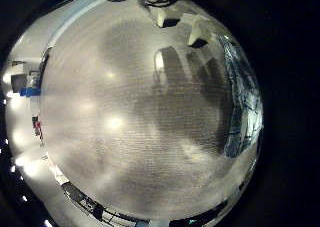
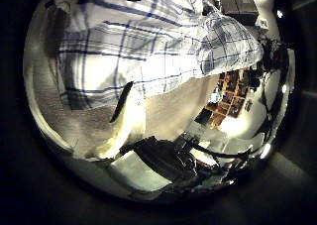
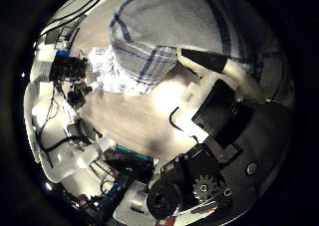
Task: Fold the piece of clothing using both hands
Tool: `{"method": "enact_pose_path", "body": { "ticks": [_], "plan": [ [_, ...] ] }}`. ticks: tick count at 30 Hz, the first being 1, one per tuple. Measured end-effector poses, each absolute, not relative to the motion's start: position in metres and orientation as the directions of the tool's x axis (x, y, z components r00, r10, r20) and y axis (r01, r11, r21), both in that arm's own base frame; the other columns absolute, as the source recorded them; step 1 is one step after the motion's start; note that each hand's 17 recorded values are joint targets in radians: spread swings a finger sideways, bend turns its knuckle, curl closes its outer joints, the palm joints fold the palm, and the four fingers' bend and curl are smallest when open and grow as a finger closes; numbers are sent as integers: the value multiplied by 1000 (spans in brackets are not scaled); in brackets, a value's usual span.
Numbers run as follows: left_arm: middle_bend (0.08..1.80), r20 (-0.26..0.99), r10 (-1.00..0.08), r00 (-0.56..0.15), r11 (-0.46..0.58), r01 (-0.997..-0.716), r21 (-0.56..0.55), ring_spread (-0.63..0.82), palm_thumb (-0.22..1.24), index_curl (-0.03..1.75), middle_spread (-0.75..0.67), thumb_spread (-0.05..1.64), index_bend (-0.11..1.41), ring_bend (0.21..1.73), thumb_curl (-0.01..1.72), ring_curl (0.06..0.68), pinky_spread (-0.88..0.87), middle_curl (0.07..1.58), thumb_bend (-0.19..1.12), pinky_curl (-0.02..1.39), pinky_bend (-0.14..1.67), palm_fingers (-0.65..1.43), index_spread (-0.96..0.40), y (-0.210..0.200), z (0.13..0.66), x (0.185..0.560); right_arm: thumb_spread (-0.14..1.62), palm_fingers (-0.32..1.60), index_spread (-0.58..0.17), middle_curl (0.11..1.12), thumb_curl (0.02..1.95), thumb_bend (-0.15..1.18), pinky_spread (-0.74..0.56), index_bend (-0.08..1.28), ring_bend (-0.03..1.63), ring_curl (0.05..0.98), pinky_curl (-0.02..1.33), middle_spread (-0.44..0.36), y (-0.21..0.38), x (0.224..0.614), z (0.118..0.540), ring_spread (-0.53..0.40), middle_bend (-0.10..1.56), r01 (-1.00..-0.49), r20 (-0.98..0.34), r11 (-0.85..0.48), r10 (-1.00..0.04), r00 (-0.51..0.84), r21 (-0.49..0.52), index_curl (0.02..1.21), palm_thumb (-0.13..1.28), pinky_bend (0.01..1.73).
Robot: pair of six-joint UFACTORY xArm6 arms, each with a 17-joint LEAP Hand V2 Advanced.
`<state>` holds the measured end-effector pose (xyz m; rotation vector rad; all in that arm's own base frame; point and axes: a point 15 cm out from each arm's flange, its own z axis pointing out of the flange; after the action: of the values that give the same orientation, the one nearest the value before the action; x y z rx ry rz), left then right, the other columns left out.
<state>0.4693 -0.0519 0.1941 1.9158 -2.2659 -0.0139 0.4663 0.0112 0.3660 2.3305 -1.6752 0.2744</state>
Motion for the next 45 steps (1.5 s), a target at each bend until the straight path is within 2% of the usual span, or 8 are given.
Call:
{"method": "enact_pose_path", "body": {
  "ticks": [19,22,23,25,28,31,37,45],
  "plan": [
    [170,180,-983,-32,50,-994,100,317,561,457,165,1330,236,594,372,222,373,282,7,363,254,201,-44,53,272,400,1268,1054,-323,850,517,-27,-218,937,1337,748,989,-166,249,507,274,-228,1220,-751,350,-646,-677,648,141,971,810,1192],
    [170,182,-983,-15,34,-994,104,311,568,459,165,1328,234,592,379,221,374,283,-4,363,252,203,-45,62,271,391,1274,1011,-337,822,502,-31,-252,804,1333,726,950,-174,265,503,257,-230,1171,-750,307,-647,-692,653,137,940,772,1171],
    [172,182,-983,-4,24,-994,107,310,570,459,165,1328,233,591,380,221,374,284,-6,363,251,204,-45,66,270,386,1270,634,-357,782,482,-47,-348,386,1385,715,913,-203,267,501,256,-263,1042,-752,288,-645,-701,652,133,856,696,1240],
    [172,182,-983,2,17,-995,103,308,572,460,161,1327,229,589,383,219,374,285,-8,362,251,207,-46,67,272,384,1257,307,-373,738,462,-52,-396,167,1340,699,893,-221,269,498,256,-284,891,-761,248,-637,-723,645,125,778,613,1309],
    [170,178,-984,9,10,-994,106,305,580,461,158,1327,225,589,390,220,374,284,-7,363,252,209,-46,67,274,381,1237,-34,-421,644,439,-51,-276,154,1185,628,858,-183,263,501,276,-239,690,-797,169,-601,-780,603,68,645,519,1175],
    [171,177,-984,22,-1,-993,118,304,581,462,156,1324,222,587,396,220,366,286,-9,363,251,211,-46,65,274,377,1220,-98,-445,546,420,-46,-113,174,1026,523,797,-137,250,512,314,-130,522,-825,94,-564,-824,559,-34,559,434,1117],
    [169,167,-986,29,-6,-991,136,303,576,464,155,1320,218,585,405,220,363,287,-10,363,249,213,-46,59,280,367,1251,-53,-463,445,385,-18,216,159,855,414,700,-118,233,510,389,78,371,-825,-70,-529,-832,550,-197,447,384,986],
    [169,140,-990,22,-2,-990,141,302,574,467,155,1319,215,583,413,220,362,286,-10,363,248,214,-46,33,296,358,1298,83,-481,404,373,-8,399,210,761,341,587,-128,137,512,463,132,344,-861,-129,-395,-882,453,-319,406,414,837]
  ]
}}
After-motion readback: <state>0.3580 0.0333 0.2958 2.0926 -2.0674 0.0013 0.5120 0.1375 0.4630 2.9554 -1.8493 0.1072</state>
